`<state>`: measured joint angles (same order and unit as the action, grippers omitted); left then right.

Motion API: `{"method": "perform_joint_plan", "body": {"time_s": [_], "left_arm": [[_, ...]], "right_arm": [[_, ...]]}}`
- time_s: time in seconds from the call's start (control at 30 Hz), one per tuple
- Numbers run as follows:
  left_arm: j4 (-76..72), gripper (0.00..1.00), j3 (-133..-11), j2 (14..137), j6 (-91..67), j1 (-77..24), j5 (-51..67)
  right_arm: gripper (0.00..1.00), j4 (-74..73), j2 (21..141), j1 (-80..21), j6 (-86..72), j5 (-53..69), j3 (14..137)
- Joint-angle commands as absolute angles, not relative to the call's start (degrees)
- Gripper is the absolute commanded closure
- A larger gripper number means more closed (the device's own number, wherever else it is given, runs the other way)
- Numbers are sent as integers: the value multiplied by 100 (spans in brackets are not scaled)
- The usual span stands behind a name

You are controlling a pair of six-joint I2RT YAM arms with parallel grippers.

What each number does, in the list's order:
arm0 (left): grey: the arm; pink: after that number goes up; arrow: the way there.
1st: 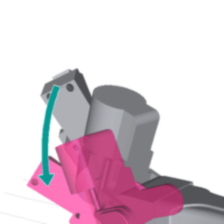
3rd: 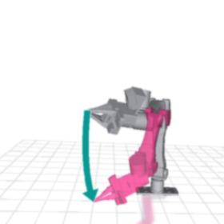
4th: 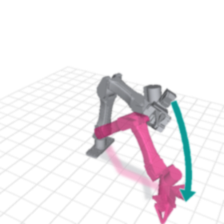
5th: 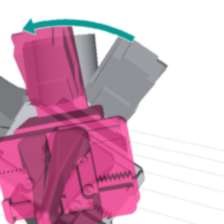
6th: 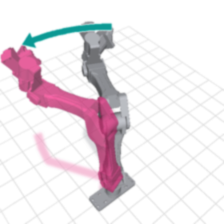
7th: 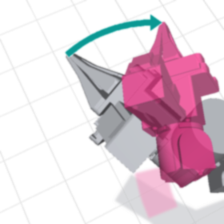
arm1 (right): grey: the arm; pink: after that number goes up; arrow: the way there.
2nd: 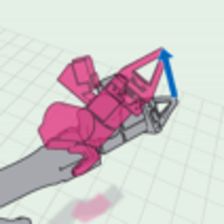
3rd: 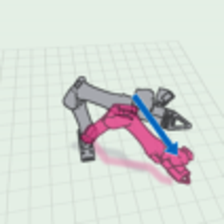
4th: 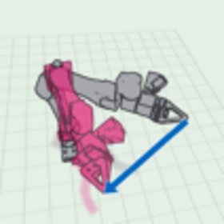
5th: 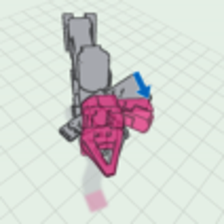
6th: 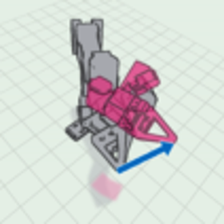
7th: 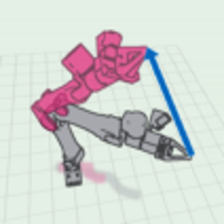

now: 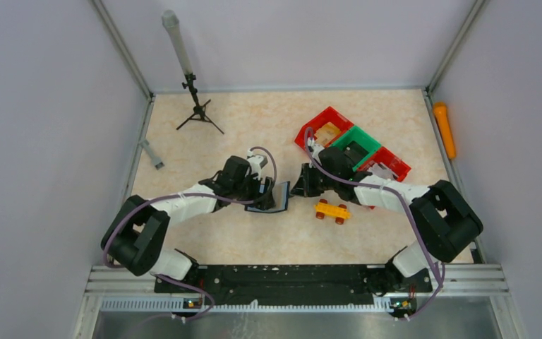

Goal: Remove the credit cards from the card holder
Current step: Remove the credit card from the card holder.

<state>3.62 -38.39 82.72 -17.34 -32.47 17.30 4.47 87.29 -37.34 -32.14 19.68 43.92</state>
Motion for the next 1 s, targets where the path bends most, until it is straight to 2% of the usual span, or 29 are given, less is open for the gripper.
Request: {"method": "perform_joint_plan", "body": {"time_s": [0.0,0.27,0.83,0.9,0.97], "left_arm": [[60,22,-3790,7911,-1633,-3262,1870],[-88,14,-3748,7840,-1620,-3287,1894],[448,10,-4071,8104,-1402,-3737,1011],[448,2,-4062,8082,-1381,-3755,1006],[423,1,-4051,8068,-1340,-3814,975]], "right_arm": [[100,607,8517,-3806,-3254,2179,4532],[100,530,8503,-3849,-3227,2285,4648],[100,440,8498,-3900,-3231,2321,4789],[100,424,8492,-3902,-3237,2327,4799],[100,409,8474,-3902,-3238,2344,4807]]}}
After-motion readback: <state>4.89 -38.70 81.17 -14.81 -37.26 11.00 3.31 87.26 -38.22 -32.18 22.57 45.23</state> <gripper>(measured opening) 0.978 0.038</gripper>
